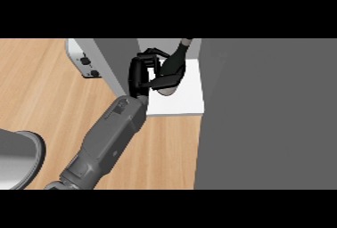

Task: Pick up the wine, place it into the cabinet and close the cabinet

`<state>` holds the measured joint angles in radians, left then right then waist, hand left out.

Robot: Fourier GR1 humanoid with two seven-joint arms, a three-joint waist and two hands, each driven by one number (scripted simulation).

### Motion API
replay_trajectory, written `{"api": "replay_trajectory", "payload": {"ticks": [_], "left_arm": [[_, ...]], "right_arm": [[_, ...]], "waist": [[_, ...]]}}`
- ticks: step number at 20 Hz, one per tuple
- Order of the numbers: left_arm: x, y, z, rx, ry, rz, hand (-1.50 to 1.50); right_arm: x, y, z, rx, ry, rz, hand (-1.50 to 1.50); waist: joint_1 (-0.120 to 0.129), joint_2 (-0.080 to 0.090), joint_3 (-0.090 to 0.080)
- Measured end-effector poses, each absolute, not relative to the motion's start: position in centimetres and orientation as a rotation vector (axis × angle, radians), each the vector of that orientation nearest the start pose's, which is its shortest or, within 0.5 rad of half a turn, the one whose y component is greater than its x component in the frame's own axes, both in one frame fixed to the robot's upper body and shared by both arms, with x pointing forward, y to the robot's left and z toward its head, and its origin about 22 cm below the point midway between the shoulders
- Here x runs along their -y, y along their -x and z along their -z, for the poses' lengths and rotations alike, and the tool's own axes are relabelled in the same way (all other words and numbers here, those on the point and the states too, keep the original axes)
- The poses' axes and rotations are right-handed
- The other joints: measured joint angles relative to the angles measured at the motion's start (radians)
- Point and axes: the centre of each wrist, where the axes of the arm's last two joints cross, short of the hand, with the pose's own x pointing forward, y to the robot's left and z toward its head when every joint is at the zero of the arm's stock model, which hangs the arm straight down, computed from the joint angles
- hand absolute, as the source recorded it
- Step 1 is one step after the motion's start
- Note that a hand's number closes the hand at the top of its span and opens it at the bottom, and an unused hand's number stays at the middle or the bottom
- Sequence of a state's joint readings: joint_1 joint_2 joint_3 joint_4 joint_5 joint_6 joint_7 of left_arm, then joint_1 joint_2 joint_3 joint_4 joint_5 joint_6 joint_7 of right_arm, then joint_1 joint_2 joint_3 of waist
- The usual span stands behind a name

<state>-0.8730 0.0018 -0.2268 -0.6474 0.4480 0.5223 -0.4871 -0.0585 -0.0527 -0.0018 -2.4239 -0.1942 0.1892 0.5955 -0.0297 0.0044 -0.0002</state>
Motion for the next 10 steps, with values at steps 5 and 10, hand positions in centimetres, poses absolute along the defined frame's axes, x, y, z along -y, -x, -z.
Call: {"api": "replay_trajectory", "payload": {"ticks": [5,10], "left_arm": [[-9.0,-41.3,-4.3,1.879,-0.122,-0.086,1.5],[-9.6,-42.2,-4.1,1.918,-0.172,-0.095,1.5]], "right_arm": [[22.6,-16.3,-18.9,1.889,-0.23,-0.285,-1.5],[22.5,-16.4,-19.2,1.892,-0.23,-0.295,-1.5]], "waist": [[-0.005,0.002,0.0],[-0.008,0.004,0.0]]}}
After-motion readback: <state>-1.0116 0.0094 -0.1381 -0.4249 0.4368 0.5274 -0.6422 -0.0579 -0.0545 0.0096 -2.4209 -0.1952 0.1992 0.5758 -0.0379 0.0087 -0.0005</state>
